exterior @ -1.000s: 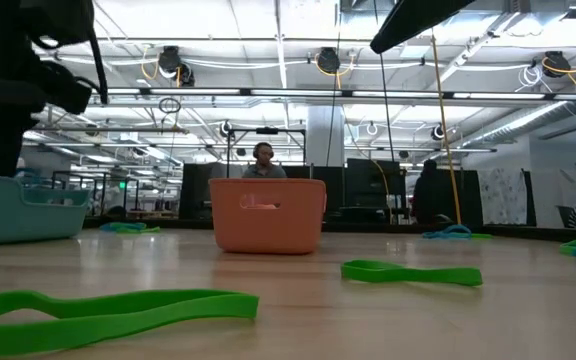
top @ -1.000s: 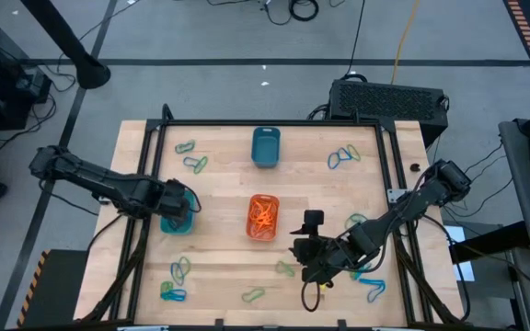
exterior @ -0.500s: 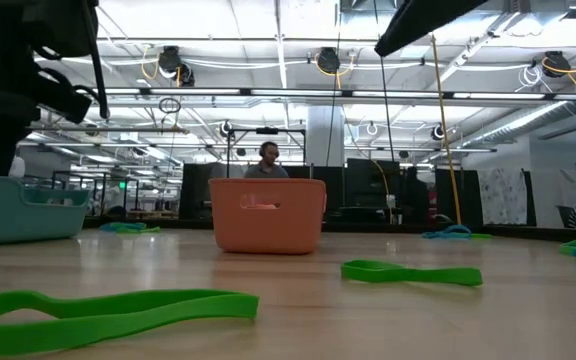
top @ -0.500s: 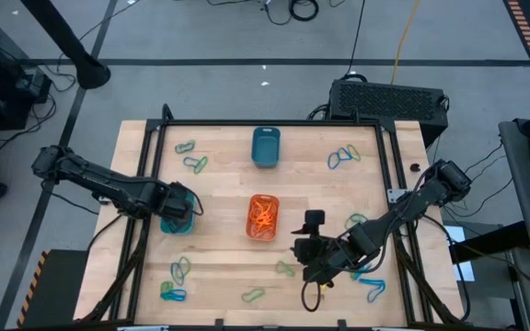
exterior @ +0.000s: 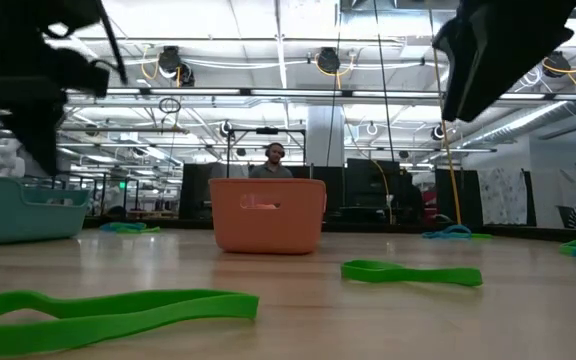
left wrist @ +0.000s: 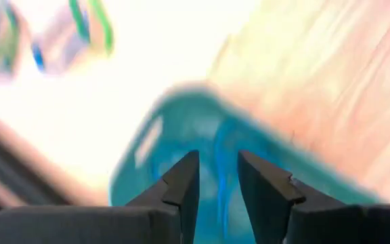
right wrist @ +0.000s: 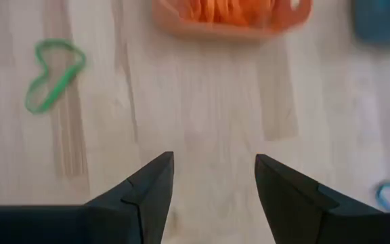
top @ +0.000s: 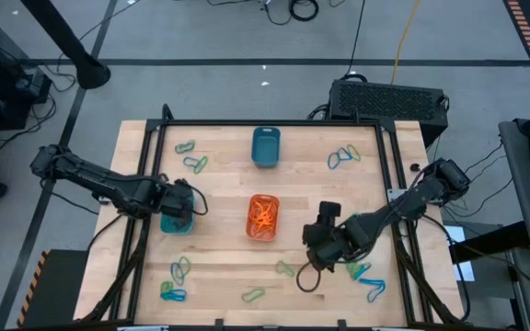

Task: Sort rubber bands into baskets
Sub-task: Put the blue rubber band into the green bin

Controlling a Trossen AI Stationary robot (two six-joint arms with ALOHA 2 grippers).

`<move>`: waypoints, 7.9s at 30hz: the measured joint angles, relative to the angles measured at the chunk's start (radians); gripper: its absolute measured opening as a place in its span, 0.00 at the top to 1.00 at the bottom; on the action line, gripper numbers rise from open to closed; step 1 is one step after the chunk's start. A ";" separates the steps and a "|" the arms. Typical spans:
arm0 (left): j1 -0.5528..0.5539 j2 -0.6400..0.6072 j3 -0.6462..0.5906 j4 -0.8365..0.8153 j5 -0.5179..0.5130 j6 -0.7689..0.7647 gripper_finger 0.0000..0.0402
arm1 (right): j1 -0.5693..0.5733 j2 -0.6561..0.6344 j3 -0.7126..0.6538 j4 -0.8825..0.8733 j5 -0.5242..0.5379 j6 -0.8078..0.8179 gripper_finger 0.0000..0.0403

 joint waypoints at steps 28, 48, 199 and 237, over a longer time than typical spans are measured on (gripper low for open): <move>-0.121 0.009 -0.360 1.619 0.042 0.707 0.73 | -0.195 0.000 -0.323 -0.090 -0.490 0.296 0.51; -0.121 0.009 -0.360 1.632 0.043 0.708 0.73 | -0.121 -0.007 -0.459 0.169 -0.491 0.308 0.57; 0.076 -0.142 -0.087 -0.005 0.271 -0.098 0.80 | -0.114 0.056 -0.357 1.344 -0.080 -0.349 0.48; -0.102 -0.136 -0.087 0.900 -0.044 0.536 0.76 | 0.075 -0.190 -0.111 0.129 -0.441 0.516 0.48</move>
